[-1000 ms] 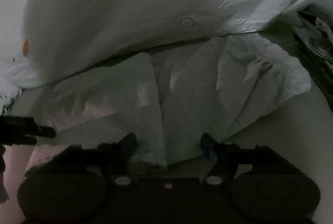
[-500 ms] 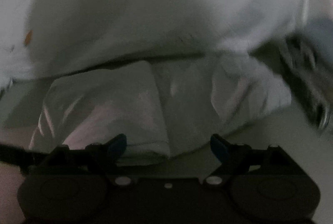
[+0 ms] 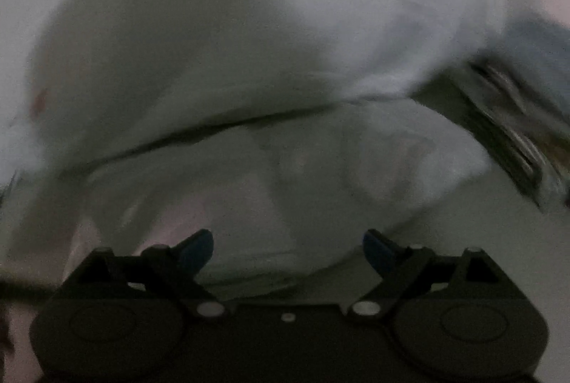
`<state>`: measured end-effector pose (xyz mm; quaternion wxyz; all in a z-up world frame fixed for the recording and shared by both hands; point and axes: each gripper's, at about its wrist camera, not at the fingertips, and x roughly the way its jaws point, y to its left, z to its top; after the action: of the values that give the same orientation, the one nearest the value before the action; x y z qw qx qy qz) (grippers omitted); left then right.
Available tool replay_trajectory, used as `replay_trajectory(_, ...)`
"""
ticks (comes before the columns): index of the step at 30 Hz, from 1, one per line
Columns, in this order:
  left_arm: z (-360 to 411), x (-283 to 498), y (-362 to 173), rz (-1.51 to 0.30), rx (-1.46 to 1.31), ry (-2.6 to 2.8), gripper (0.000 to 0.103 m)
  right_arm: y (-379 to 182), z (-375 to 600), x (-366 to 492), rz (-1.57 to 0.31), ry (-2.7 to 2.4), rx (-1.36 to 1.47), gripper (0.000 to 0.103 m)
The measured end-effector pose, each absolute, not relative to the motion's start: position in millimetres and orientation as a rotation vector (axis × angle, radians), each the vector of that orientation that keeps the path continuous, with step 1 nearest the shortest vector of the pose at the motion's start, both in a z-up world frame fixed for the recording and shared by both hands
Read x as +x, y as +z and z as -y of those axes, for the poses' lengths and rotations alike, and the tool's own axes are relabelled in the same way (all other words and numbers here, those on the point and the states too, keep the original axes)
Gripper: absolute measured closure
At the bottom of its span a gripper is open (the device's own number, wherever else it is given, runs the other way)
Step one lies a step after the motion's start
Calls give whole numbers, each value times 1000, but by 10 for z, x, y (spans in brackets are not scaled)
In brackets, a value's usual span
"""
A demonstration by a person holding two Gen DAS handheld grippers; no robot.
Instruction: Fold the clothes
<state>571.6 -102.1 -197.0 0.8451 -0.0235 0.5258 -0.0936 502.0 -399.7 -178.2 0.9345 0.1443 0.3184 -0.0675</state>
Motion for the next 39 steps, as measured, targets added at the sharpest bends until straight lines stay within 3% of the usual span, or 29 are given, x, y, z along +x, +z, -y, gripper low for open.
replay_trajectory(6,1048,5760,-1953,-1128,-48,-177,0,-1997,5095,5145,-561,-337,662,10)
replay_trajectory(15,1213,6205,-1537,-990,-41,-169,0,-2205,5406,5651,-567,-362,580,8)
replay_trajectory(18,1418,6397,-1482,-952,22,-200,0,-2244,5443,5758,-542,-344,587,1)
replay_trajectory(27,2148,6880,-2004,-992,159,-275,0,-2284,5456,6039,-568,-238,416,0)
replay_trajectory(32,2144,6722,-2109,-854,158,-274,0,-2285,5475,6150,-587,-155,376,1)
replay_trajectory(39,2124,6571,-2171,-763,141,-268,0,-2243,5450,6172,-604,-142,336,49)
